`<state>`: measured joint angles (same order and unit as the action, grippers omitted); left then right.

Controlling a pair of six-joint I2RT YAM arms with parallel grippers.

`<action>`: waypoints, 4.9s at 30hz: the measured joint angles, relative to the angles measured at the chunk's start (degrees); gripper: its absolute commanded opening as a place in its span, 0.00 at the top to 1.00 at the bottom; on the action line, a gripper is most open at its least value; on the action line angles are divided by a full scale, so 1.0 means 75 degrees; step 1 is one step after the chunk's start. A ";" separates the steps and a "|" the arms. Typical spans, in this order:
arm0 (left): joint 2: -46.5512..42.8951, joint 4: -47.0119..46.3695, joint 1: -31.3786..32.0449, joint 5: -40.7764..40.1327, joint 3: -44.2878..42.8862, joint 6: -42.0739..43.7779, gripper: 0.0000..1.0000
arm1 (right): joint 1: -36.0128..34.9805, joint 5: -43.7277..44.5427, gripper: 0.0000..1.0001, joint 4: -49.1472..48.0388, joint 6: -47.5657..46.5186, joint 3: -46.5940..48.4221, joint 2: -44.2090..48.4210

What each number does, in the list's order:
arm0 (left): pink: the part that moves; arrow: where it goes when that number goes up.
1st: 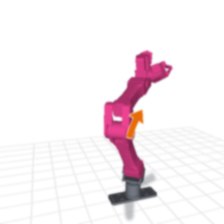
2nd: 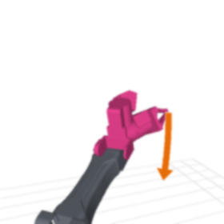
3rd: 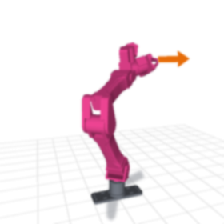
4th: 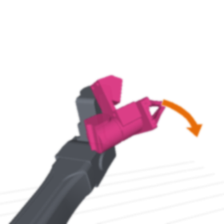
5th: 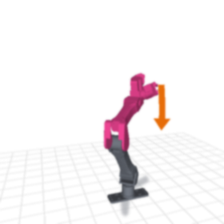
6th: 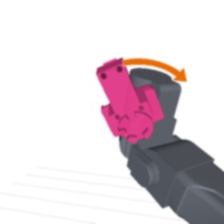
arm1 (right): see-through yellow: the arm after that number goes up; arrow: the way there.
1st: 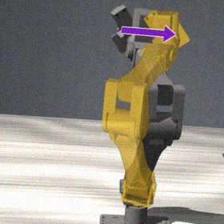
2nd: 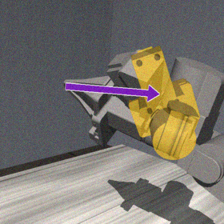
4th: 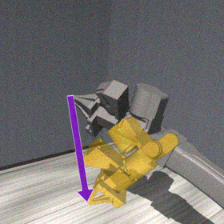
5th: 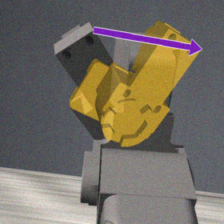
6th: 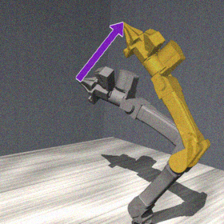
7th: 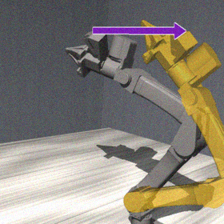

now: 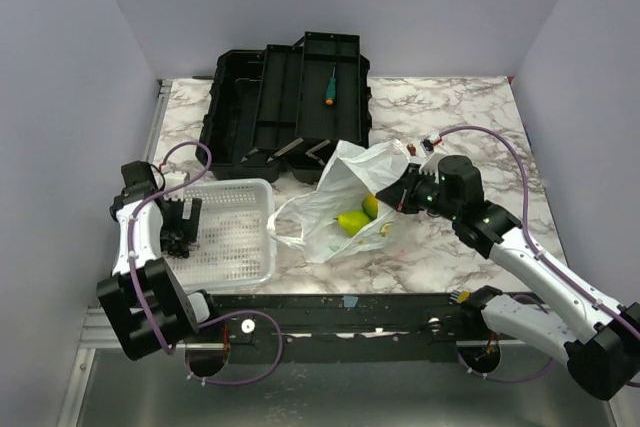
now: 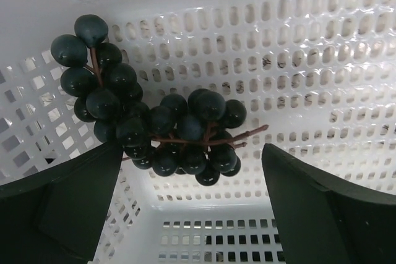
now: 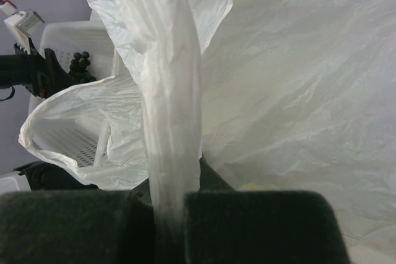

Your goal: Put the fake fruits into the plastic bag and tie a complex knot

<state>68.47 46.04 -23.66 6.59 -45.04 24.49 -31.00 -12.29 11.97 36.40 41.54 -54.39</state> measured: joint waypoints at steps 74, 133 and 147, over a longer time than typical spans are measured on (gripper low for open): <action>-0.2632 0.2087 0.4164 0.5053 -0.3824 0.0662 1.00 | 0.0000 -0.0213 0.99 -0.0047 -0.0259 0.0000 -0.0090; 0.3853 -0.8690 0.9629 0.3978 -0.2734 -0.1157 0.07 | 0.0163 0.1014 0.99 0.1003 -0.1096 0.0860 0.0799; 0.0475 -0.4010 0.7137 0.3940 -0.3037 -0.2710 0.02 | 0.0163 0.1294 0.99 0.1221 -0.1472 0.0650 0.1396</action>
<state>72.03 15.97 29.87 36.14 -67.81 4.16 -29.78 -2.59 21.12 25.36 46.41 -43.92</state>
